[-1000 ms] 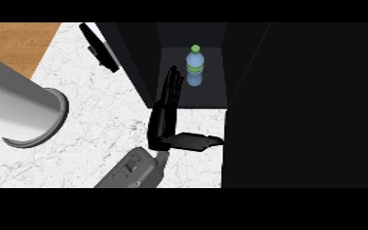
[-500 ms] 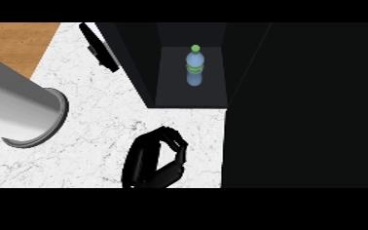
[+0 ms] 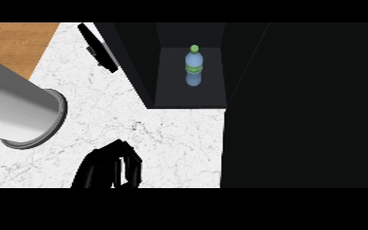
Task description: Pick up the bottled water, place it into the cabinet and close the cabinet
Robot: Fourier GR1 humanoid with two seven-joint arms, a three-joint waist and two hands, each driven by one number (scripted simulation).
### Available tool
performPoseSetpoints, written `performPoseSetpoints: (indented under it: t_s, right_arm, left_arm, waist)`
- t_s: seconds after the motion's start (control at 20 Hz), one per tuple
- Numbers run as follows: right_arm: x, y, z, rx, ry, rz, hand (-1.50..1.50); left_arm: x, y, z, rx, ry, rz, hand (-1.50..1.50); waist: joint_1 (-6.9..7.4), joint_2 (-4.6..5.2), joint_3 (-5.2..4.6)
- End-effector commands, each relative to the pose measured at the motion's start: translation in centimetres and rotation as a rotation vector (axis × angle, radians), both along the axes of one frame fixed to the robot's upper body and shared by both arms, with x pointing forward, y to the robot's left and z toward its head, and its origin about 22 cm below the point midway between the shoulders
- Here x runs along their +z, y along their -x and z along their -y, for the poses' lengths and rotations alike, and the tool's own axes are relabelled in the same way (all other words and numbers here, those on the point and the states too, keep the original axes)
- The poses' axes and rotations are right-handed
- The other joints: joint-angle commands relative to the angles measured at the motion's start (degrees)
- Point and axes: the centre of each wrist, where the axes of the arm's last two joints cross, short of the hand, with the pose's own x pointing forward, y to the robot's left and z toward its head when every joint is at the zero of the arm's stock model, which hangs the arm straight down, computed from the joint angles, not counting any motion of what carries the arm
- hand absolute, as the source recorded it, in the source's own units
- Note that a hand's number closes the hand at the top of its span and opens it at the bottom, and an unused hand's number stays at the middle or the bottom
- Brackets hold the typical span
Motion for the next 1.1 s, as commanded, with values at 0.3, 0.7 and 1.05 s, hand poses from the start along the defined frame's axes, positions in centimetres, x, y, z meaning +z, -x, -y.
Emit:
performPoseSetpoints:
  t_s: [0.3, 0.7, 1.05]
  right_arm:
    - [5.2, 0.7, -4.5, 0.156, 0.148, 0.204, 1.50]
    - [5.3, 0.2, -6.0, 0.295, 0.138, 0.187, 1.50]
    - [5.6, -1.0, -7.3, 0.406, 0.153, 0.195, 1.50]
  left_arm:
    - [3.6, 0.9, -6.8, 0.039, 0.032, 0.038, -1.50]
    - [5.5, 2.1, -11.0, 0.092, -0.003, 0.060, -1.50]
    - [6.1, 2.8, -13.1, 0.090, 0.002, 0.038, -1.50]
  waist:
    - [0.10, -0.36, -0.21]
    - [1.26, -0.85, -0.42]
    - [1.89, -0.94, -0.88]
